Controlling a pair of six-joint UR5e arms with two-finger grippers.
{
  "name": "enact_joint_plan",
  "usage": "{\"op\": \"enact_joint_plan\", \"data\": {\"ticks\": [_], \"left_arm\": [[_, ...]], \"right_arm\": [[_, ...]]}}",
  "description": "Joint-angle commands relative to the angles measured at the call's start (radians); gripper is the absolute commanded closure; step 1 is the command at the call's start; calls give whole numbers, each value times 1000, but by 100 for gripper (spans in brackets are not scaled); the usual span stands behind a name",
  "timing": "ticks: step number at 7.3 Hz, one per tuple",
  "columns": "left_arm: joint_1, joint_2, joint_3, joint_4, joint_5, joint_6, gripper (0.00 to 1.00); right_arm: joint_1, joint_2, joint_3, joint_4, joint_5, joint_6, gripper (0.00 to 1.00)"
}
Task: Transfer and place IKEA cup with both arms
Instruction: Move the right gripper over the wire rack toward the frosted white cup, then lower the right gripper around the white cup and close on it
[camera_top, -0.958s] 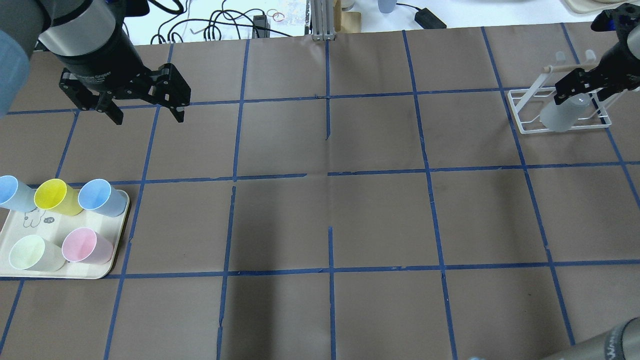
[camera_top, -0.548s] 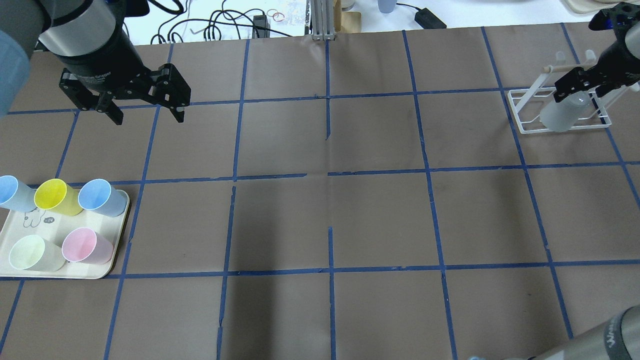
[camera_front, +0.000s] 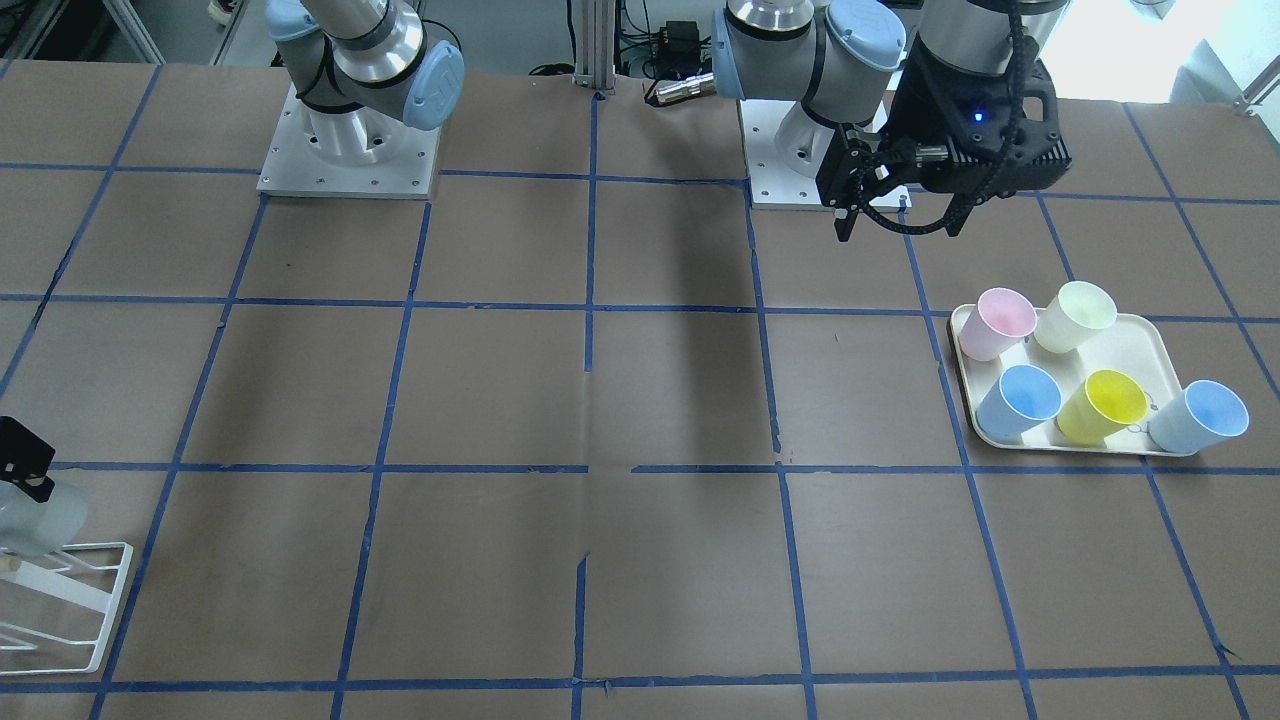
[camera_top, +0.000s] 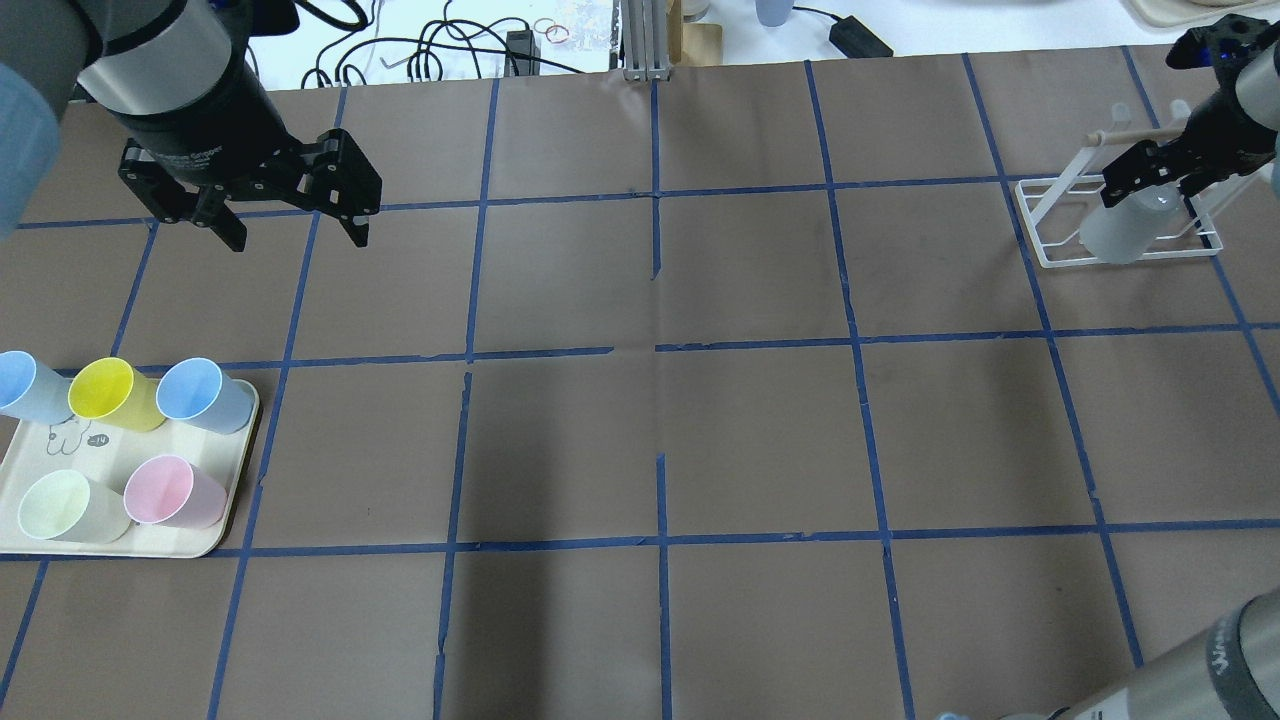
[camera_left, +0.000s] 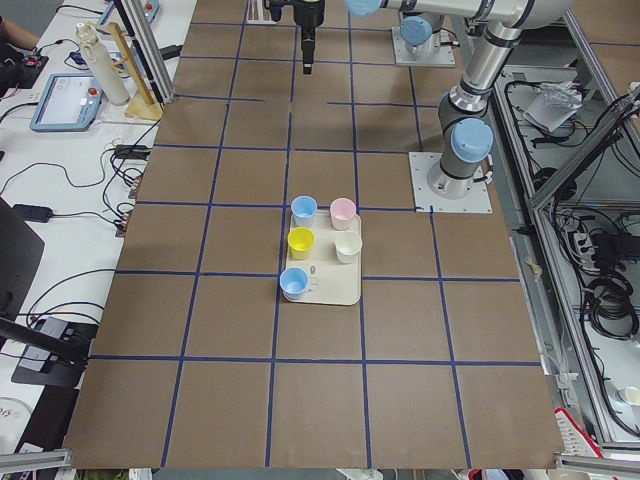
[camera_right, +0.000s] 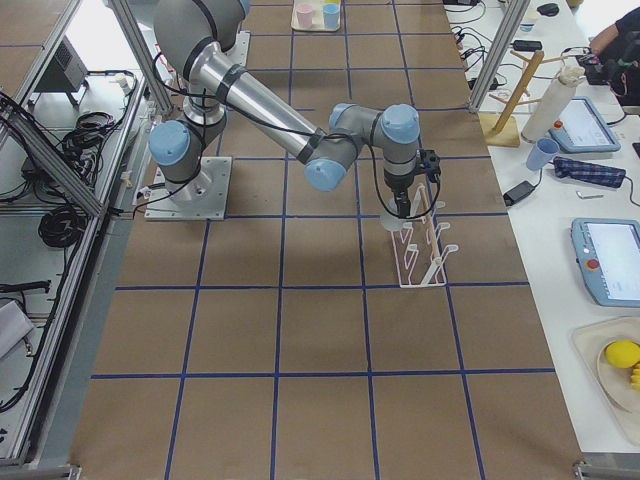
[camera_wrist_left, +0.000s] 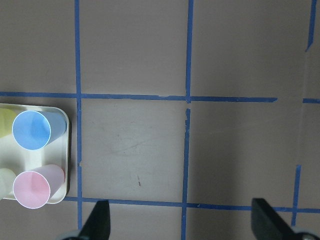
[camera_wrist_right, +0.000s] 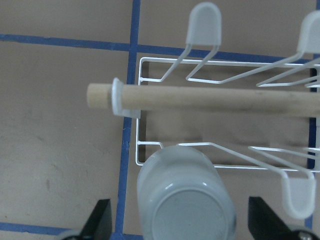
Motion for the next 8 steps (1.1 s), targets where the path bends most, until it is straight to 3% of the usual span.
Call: {"op": "enact_joint_plan", "data": {"ticks": [1,3,6,8], "left_arm": [[0,1,-2,0,0,2,0],[0,1,-2,0,0,2,0],[0,1,-2,0,0,2,0],[2,1,-2,0,0,2,0]], "right_arm": [[0,22,0,-1,1,0,5],[0,26,0,-1,0,2,6],[0,20,-2,1,-3,3,22],[0,16,0,7,-5,5,22]]}}
